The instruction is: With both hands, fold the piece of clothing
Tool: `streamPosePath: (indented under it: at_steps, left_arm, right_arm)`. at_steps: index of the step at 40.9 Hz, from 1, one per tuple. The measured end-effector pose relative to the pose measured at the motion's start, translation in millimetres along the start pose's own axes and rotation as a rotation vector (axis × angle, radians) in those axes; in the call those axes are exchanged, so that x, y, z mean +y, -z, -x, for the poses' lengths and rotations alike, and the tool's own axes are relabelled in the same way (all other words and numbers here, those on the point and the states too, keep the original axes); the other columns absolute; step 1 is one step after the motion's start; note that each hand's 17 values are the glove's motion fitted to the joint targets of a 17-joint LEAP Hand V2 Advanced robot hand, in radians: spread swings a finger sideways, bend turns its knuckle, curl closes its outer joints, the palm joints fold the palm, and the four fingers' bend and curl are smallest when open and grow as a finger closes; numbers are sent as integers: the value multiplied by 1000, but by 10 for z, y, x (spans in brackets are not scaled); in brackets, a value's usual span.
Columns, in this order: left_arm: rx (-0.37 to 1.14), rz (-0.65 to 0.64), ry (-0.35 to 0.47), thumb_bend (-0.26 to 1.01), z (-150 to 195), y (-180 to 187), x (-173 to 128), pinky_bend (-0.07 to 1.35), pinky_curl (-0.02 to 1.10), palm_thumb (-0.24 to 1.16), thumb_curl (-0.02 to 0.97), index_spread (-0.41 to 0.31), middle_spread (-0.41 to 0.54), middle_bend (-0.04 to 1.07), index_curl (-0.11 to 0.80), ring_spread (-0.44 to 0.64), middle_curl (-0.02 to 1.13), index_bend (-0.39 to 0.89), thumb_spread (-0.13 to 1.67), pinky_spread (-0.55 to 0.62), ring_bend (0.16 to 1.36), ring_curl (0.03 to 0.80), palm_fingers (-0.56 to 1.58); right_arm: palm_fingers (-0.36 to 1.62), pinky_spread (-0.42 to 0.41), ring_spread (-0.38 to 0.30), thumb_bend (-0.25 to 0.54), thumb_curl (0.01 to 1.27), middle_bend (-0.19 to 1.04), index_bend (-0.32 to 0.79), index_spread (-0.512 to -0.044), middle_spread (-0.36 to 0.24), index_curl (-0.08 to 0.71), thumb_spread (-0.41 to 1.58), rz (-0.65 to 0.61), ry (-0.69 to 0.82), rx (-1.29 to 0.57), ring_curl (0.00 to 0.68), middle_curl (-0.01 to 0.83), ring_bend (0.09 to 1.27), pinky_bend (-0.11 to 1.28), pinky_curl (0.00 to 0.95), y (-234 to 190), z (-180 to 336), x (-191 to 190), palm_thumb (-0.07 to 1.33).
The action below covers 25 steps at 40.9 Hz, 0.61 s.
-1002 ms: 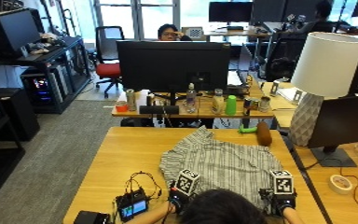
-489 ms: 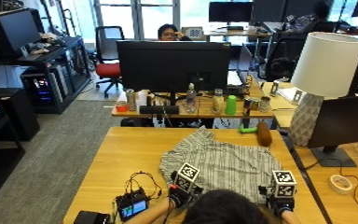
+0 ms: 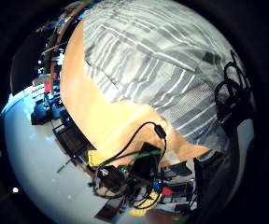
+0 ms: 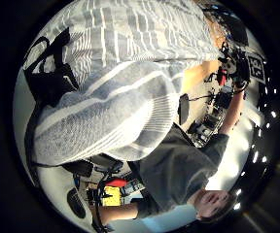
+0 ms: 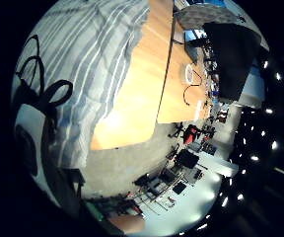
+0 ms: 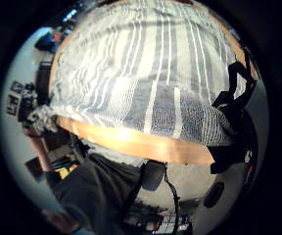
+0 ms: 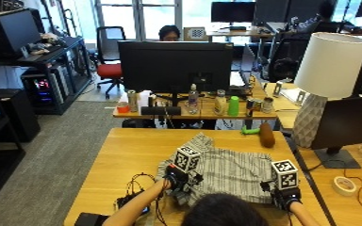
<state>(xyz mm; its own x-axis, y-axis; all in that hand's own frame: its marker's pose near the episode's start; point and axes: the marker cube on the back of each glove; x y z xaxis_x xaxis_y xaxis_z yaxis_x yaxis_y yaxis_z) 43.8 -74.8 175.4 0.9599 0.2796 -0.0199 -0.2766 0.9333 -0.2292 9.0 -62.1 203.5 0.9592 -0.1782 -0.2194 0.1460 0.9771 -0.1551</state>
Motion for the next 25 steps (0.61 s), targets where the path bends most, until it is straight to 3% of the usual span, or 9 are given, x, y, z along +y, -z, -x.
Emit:
streamPosePath:
  at_steps: [9, 16, 19, 25]
  left_arm:
    - [-51, -2, -69, 8, -45, 469, 367, 551, 358, 648, 297, -335, -325, 264, 446, -367, 440, 218, 1139, -462, 488, 364, 1281]
    - [-22, -45, -19, -10, 177, 951, 415, 531, 366, 660, 290, -334, -328, 265, 459, -366, 454, 208, 1161, -462, 472, 374, 1280]
    - [-10, -71, 22, -13, 303, 1142, 322, 526, 369, 662, 287, -335, -330, 263, 463, -366, 459, 204, 1166, -466, 467, 378, 1281]
    - [5, -120, 161, -16, 671, 1477, -217, 518, 376, 659, 280, -337, -332, 265, 471, -368, 468, 196, 1175, -464, 456, 384, 1284]
  right_arm:
    - [1358, -335, -215, -17, 349, 365, 181, -257, -174, 380, 860, -23, 32, 72, 445, 481, 651, 607, 399, 628, -37, 210, 1103]
    - [1355, -336, -217, -19, 342, 372, 180, -258, -177, 394, 857, -95, -1, 114, 447, 484, 656, 608, 401, 1302, -90, 147, 1099]
    - [1355, -336, -217, -19, 341, 378, 178, -258, -177, 398, 857, -116, -33, 129, 448, 486, 656, 608, 402, 1477, -124, -5, 1095]
    - [1353, -339, -214, -18, 339, 381, 177, -258, -178, 404, 856, -137, -107, 169, 449, 488, 658, 612, 405, 1599, -210, -574, 1095]
